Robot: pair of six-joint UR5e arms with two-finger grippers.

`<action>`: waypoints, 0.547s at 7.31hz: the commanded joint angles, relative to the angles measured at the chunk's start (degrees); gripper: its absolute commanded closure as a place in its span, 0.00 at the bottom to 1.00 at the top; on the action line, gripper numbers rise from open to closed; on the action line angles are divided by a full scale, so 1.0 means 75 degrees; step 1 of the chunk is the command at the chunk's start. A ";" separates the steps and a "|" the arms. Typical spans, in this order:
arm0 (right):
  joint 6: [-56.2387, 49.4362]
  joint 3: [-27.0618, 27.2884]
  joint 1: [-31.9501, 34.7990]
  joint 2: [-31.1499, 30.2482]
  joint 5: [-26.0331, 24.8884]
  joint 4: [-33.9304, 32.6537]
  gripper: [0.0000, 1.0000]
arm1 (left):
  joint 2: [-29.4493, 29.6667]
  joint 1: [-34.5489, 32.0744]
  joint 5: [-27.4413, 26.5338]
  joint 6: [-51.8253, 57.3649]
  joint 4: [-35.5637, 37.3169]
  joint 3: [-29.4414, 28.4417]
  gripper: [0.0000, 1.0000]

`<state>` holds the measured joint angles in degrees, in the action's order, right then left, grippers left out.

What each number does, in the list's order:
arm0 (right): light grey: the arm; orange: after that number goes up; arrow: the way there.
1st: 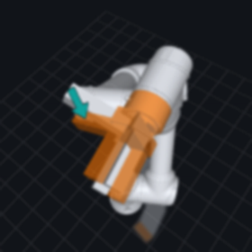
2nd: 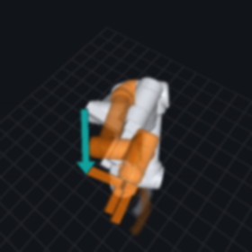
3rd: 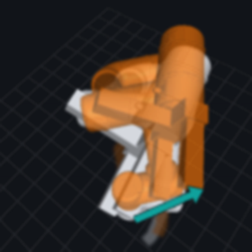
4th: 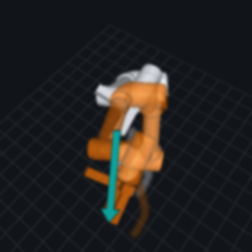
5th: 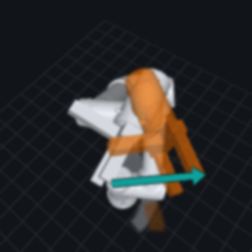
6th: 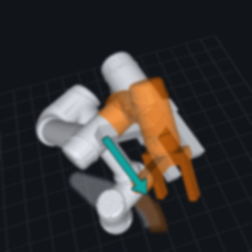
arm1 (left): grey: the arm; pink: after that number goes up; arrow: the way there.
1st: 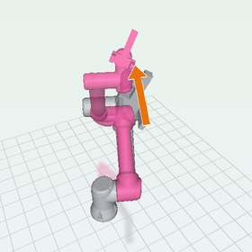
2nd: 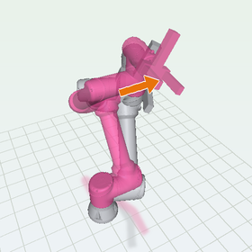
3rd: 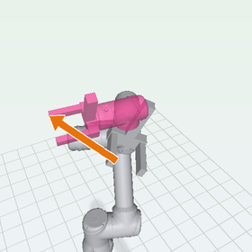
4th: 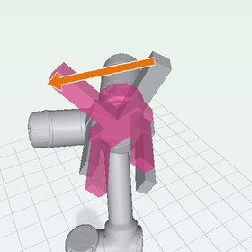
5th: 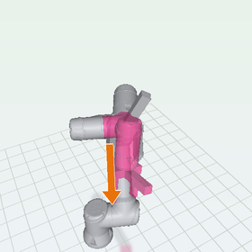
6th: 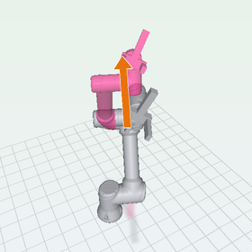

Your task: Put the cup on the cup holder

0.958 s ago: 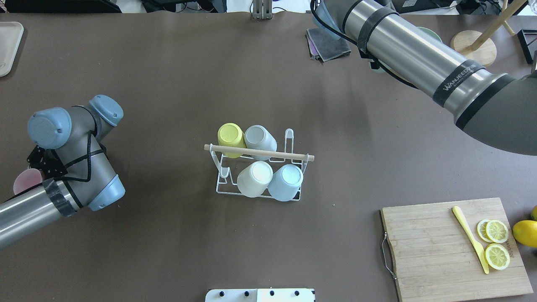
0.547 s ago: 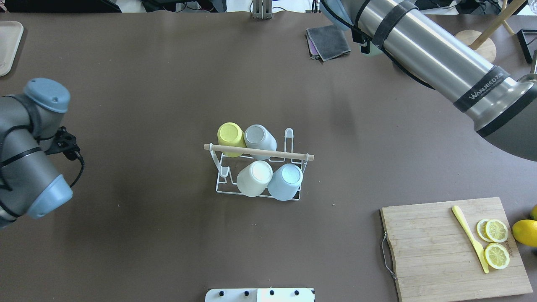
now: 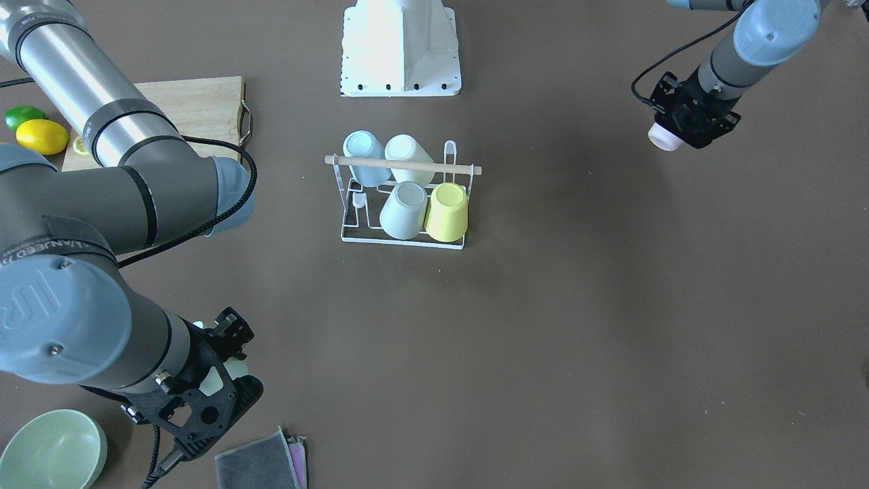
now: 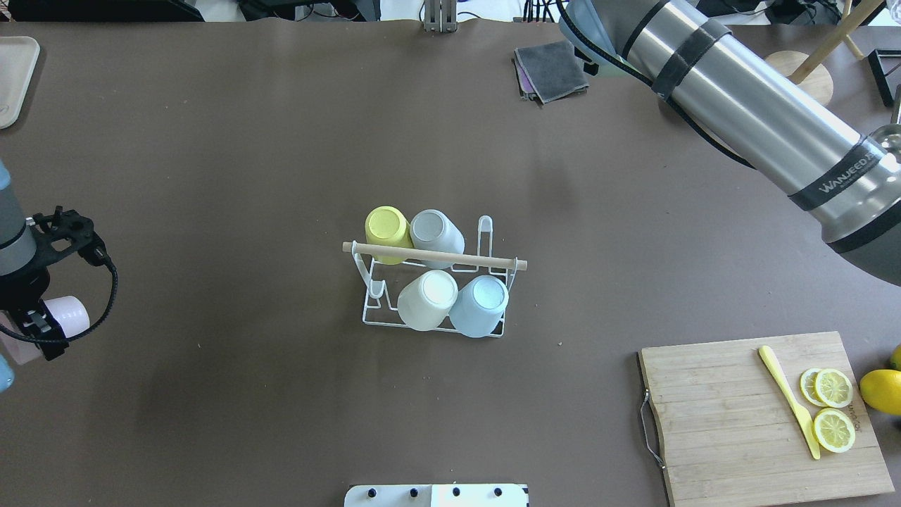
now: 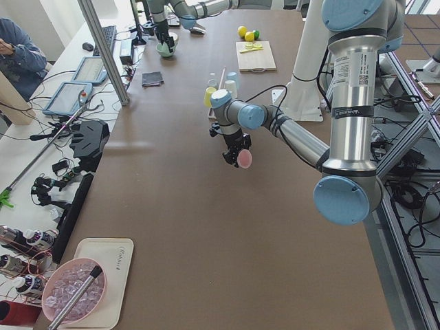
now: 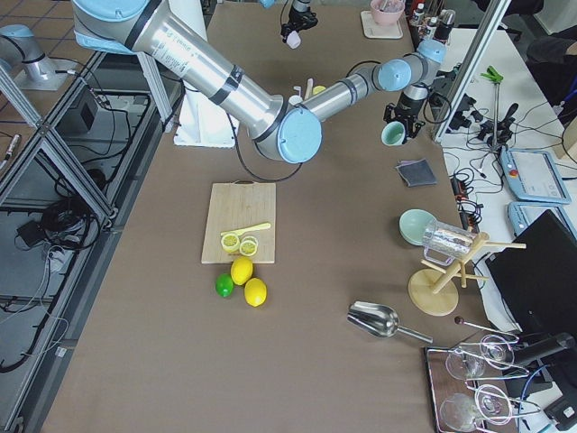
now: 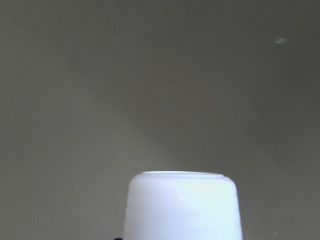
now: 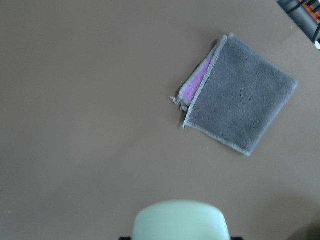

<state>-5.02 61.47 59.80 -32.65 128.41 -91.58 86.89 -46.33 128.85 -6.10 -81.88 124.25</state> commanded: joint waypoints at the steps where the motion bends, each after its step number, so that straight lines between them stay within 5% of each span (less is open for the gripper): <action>1: 0.1869 0.0334 0.0007 -0.0554 0.0198 0.2589 1.00 | -0.0485 0.0480 0.0130 -0.1877 -0.3913 0.0284 1.00; 4: 0.4585 0.0757 -0.0028 -0.1375 0.0269 0.6117 1.00 | -0.0512 0.0552 -0.0301 -0.2666 -0.6709 0.0005 1.00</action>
<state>20.44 66.04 59.79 -40.43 130.24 -56.92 82.92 -42.47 129.02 -24.27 -122.43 125.49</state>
